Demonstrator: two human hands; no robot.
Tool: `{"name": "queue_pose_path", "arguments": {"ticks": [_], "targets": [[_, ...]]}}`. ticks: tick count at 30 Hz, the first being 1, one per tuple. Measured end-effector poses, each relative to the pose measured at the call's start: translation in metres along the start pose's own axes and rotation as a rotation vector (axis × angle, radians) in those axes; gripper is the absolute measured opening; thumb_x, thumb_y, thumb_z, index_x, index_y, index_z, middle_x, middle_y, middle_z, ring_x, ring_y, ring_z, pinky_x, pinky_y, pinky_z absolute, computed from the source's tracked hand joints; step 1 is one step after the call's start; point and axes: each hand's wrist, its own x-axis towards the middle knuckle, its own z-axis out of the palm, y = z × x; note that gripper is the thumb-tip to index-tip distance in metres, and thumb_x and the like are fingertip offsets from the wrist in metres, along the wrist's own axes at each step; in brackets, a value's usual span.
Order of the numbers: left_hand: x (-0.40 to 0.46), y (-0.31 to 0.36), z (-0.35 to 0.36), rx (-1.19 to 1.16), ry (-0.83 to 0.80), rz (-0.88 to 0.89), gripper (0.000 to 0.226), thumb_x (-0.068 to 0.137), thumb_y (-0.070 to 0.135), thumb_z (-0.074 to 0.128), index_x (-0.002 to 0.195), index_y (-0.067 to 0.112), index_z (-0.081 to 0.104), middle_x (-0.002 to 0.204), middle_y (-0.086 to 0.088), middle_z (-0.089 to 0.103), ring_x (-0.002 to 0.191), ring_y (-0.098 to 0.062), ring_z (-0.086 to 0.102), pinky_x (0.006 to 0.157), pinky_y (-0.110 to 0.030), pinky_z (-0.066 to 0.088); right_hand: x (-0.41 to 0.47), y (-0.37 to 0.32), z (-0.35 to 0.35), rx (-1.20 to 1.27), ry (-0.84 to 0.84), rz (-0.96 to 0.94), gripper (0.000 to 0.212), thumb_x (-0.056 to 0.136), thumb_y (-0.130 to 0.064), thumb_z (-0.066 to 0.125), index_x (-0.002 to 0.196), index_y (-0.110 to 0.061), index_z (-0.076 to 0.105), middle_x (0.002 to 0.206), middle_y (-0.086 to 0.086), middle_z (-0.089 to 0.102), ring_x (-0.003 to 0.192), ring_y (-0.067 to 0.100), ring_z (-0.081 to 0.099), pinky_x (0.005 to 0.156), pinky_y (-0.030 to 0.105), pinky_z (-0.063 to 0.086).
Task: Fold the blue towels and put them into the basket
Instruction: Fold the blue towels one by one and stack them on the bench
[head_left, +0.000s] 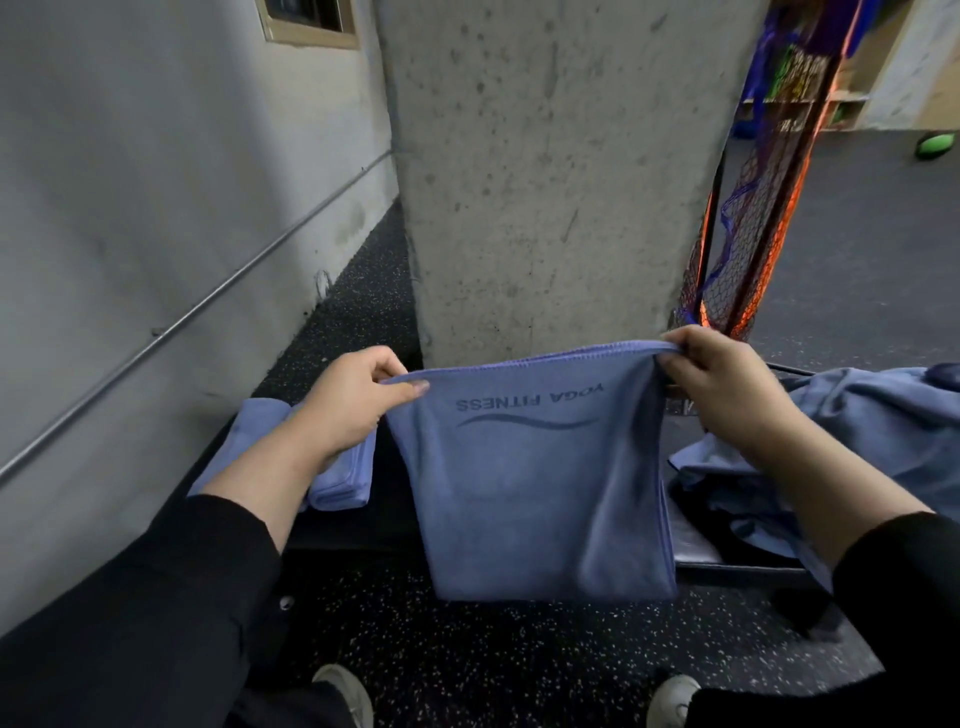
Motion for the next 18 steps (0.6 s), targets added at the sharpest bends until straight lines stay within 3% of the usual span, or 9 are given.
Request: {"name": "queue_pose_path", "arguments": {"ticks": [3,7,12,14,18], "targets": [[-0.012,0.007,-0.003,-0.019,-0.021,0.010,0.026,0.087,0.023,0.079,0.075,0.011,0.058,0.070,-0.003,0.050,0.066,-0.010,0.042,0.063,-0.031,0.031,-0.011,-0.015,-0.003,0.138,0.080,0.017,0.006,0.099,-0.006,0.057,0.102,-0.005,0.062,0.081,-0.001,0.067,0.061,-0.008,0.058,0.063,0.013,0.050],[-0.026,0.013,-0.001,-0.126,0.002,0.022,0.042,0.087,0.018,0.078,0.063,0.019,0.043,0.064,-0.001,0.036,0.065,-0.016,0.032,0.062,-0.033,0.023,-0.024,-0.022,-0.009,0.242,0.108,0.063,0.005,0.101,-0.014,0.057,0.101,-0.013,0.062,0.087,0.000,0.071,0.074,0.009,0.063,0.075,0.039,0.059],[-0.038,0.032,-0.002,-0.143,0.054,0.075,0.058,0.084,0.022,0.081,0.058,0.025,0.030,0.064,-0.004,0.024,0.064,-0.021,0.022,0.060,-0.036,0.016,-0.036,-0.036,-0.022,0.291,0.107,0.038,0.014,0.102,-0.013,0.055,0.092,-0.021,0.060,0.081,-0.008,0.067,0.066,-0.002,0.060,0.065,0.026,0.053],[-0.041,0.041,-0.008,-0.196,0.070,0.076,0.053,0.082,0.023,0.082,0.059,0.025,0.034,0.065,-0.005,0.027,0.063,-0.021,0.025,0.059,-0.036,0.018,-0.038,-0.044,-0.031,0.312,0.129,0.019,0.015,0.101,-0.013,0.057,0.090,-0.023,0.058,0.083,-0.007,0.069,0.066,-0.001,0.062,0.062,0.021,0.052],[-0.046,0.052,-0.023,-0.251,0.055,0.079,0.016,0.089,0.014,0.076,0.077,0.019,0.066,0.068,0.003,0.061,0.061,-0.010,0.052,0.060,-0.029,0.039,-0.043,-0.057,-0.046,0.355,0.173,0.022,0.009,0.100,-0.014,0.059,0.092,-0.019,0.058,0.084,-0.003,0.070,0.068,0.009,0.065,0.056,0.018,0.052]]}}
